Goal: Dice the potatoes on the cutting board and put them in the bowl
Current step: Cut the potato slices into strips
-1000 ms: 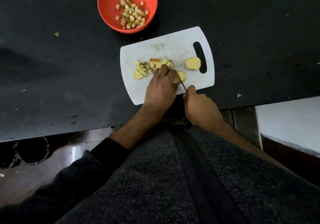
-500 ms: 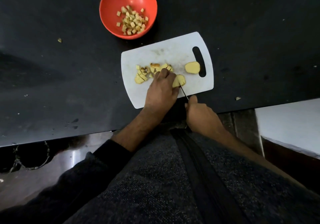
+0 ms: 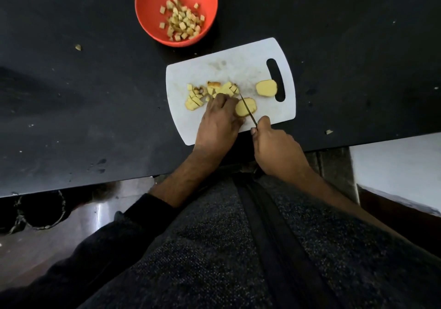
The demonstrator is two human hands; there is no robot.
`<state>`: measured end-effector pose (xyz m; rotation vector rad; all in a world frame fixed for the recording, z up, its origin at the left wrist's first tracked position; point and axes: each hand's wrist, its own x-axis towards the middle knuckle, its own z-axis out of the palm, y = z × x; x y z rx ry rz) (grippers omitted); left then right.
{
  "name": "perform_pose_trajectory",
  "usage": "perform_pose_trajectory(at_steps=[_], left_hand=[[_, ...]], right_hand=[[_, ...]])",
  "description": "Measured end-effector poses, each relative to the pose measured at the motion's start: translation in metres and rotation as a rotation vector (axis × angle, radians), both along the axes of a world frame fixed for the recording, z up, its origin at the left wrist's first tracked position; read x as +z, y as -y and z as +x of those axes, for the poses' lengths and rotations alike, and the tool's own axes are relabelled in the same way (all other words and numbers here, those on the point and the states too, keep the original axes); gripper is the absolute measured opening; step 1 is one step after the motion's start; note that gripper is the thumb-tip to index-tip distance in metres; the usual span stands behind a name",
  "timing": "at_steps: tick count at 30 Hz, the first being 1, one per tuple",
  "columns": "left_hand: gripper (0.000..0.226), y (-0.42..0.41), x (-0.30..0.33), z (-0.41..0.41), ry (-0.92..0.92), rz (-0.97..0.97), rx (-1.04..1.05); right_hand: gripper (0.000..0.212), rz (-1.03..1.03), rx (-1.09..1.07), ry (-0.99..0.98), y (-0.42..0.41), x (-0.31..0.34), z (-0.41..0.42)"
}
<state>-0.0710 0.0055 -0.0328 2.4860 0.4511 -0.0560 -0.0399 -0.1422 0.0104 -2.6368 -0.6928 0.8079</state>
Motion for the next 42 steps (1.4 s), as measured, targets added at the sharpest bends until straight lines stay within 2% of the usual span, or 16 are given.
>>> perform_pose_trajectory(at_steps=[6, 9, 15, 29, 34, 37, 42], left_hand=[[0.03, -0.003, -0.002, 0.001, 0.009, 0.061, 0.022], [0.028, -0.003, -0.002, 0.003, 0.017, 0.087, 0.003], [0.021, -0.004, 0.01, 0.012, -0.017, 0.093, -0.051], [0.022, -0.006, 0.003, 0.01, 0.006, 0.038, -0.014], [0.03, -0.003, 0.0, 0.005, 0.023, 0.03, 0.009], [0.032, -0.004, 0.001, 0.004, 0.022, 0.0, 0.013], [0.038, -0.007, 0.002, -0.002, 0.035, -0.081, 0.031]], right_hand=[[0.009, -0.083, 0.018, -0.063, -0.01, -0.006, -0.001], [0.014, -0.136, 0.022, -0.077, -0.011, -0.006, -0.001], [0.022, -0.108, 0.007, -0.11, -0.013, -0.012, -0.005], [0.003, -0.075, -0.056, -0.193, -0.014, -0.009, -0.002], [0.016, -0.112, -0.06, -0.258, 0.006, -0.008, -0.014], [0.021, -0.103, -0.054, -0.235, 0.017, -0.006, -0.019], [0.02, 0.029, -0.017, -0.066, 0.012, 0.001, -0.013]])
